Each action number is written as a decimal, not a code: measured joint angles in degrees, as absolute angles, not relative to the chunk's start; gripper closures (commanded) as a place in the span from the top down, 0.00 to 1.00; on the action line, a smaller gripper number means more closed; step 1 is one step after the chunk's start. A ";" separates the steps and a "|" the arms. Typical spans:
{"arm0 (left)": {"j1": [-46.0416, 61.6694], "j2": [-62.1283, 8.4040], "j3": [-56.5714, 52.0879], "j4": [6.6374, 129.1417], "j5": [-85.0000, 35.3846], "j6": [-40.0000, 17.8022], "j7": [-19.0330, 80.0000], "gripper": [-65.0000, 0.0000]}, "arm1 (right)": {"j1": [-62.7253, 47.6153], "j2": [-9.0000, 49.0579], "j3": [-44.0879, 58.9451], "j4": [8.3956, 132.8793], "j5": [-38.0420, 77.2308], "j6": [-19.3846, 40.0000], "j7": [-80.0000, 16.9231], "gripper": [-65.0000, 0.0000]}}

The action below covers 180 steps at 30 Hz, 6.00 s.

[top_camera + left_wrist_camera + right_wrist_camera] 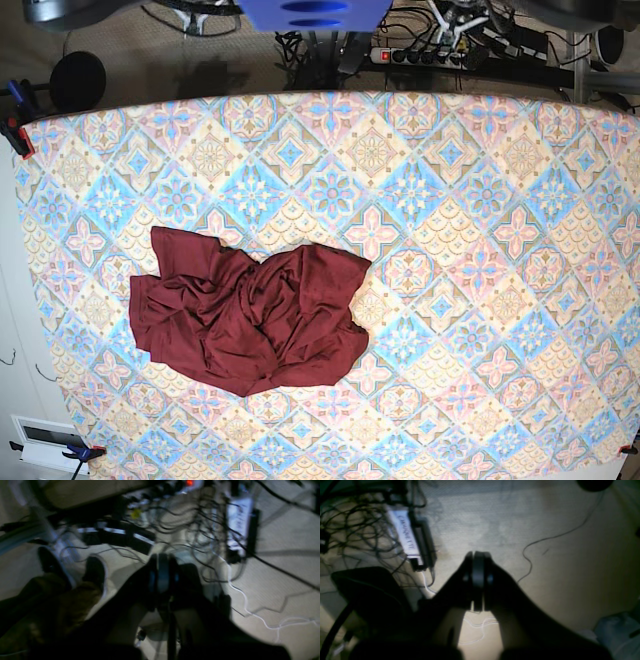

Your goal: Layout the t-shirt on the table in an organized manner, then fold the t-shirt properly

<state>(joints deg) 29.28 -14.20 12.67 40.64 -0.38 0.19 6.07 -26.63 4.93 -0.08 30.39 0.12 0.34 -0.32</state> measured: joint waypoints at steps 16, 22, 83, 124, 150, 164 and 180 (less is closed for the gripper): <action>54.28 -19.88 9.32 79.55 -0.43 0.27 6.81 0.00 | -45.08 9.50 8.03 61.47 0.19 0.14 -1.17 0.00; 61.65 -19.53 4.95 96.16 -0.08 0.12 6.33 0.00 | -49.63 10.15 12.47 76.29 0.40 0.67 -0.38 0.00; 24.88 -19.57 2.02 117.30 -19.64 0.40 38.57 0.29 | 0.89 6.70 -23.16 86.19 27.11 -0.49 -43.81 0.37; 19.03 -19.40 7.42 111.13 -19.68 0.32 38.76 0.29 | -13.41 10.63 -2.13 103.50 33.89 -0.32 -43.66 0.01; -5.87 -9.19 25.34 84.73 -19.62 0.19 38.54 0.32 | -26.63 12.12 16.45 109.73 33.89 -0.30 -44.88 0.01; -24.95 6.96 27.18 52.40 -19.51 0.36 39.64 0.39 | -26.63 12.12 18.28 109.73 33.93 -0.27 -44.84 0.01; -11.14 -0.23 27.18 73.60 -20.36 -3.22 48.36 0.00 | -26.04 12.34 22.81 107.46 33.78 -0.36 -44.84 0.01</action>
